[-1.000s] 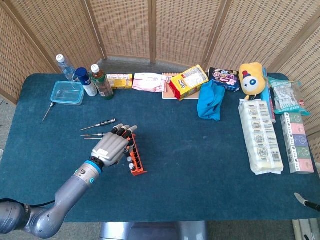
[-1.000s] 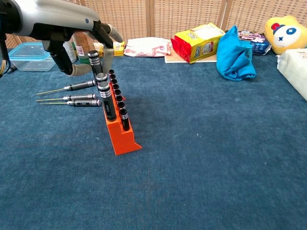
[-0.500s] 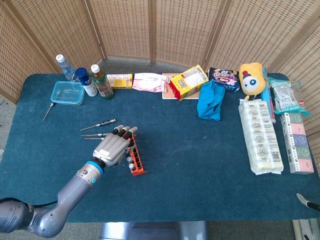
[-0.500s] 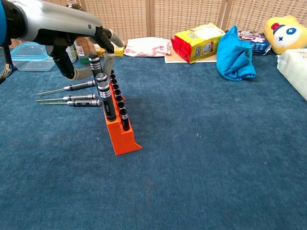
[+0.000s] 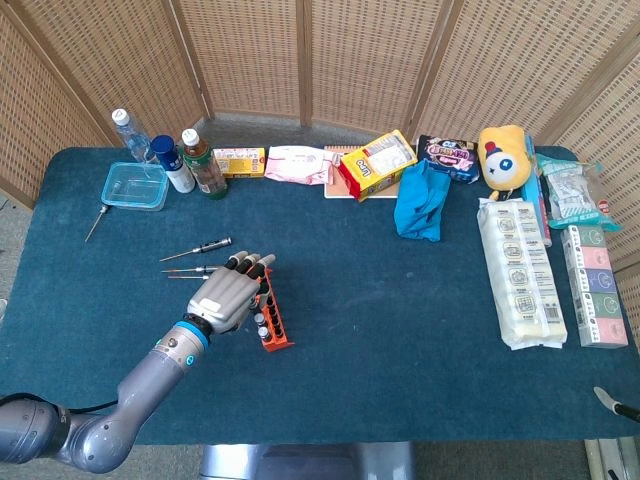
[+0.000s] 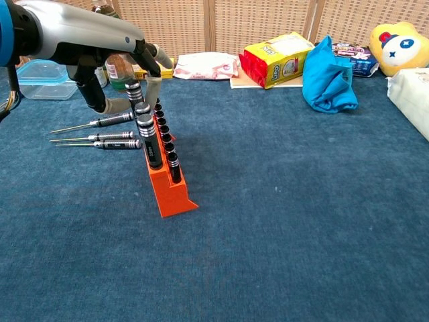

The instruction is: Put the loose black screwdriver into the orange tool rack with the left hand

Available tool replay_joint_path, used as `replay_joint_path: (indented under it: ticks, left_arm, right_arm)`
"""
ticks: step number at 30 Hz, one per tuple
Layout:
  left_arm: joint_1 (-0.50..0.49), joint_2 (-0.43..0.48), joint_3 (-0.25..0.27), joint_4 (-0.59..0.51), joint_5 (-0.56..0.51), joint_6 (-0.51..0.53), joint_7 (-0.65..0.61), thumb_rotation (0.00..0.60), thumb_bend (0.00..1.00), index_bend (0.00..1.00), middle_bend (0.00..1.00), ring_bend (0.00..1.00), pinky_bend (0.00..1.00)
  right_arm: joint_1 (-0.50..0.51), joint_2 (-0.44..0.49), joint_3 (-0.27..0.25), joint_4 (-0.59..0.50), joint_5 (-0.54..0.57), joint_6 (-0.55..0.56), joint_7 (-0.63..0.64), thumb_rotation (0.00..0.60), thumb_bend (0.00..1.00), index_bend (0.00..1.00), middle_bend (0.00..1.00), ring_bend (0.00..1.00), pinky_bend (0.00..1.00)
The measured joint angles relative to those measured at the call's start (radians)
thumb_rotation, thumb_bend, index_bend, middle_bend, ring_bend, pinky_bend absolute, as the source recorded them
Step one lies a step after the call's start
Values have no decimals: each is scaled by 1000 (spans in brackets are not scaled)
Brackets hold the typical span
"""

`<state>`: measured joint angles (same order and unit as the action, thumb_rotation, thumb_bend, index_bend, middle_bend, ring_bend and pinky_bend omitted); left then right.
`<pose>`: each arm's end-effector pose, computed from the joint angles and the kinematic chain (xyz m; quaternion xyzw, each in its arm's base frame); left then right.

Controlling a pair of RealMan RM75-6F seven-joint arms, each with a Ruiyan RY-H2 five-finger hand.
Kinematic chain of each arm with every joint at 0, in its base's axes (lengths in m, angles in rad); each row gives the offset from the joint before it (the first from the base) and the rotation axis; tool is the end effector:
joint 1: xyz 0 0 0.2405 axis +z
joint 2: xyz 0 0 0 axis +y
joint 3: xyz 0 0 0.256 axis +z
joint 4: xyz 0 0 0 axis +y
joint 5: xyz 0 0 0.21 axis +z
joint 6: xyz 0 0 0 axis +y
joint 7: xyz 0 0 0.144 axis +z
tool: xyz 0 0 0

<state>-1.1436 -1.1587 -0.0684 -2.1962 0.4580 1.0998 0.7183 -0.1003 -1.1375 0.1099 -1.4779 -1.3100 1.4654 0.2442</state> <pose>-0.0493 0.2928 0.0537 -0.8066 -0.3776 -0.2568 0.3754 -0.3848 -0.1238 0.1868 0.4422 -0.4874 0.3605 0.6610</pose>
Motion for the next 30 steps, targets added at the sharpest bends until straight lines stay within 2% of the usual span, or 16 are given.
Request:
replay_joint_path:
  ticks: [12,18,30]
  left_arm:
    - [-19,-12,8,3,-39,6,24,600,479,482,0,0,49]
    - [-27,-17,9,3,-54,18,37,600,452,401,0,0,49]
    - [-27,12,-13,-17,-53,2,4,600,449,401,0,0,50]
  right_arm:
    - [-4,4,2,-1,3,1,3,547,50,110,125,100,69]
    - [-5,5,3,0,4,0,6,552,52,110,125,100,70]
    - [-5,4,5,7,8,-7,13,549,53,110,125,100,69]
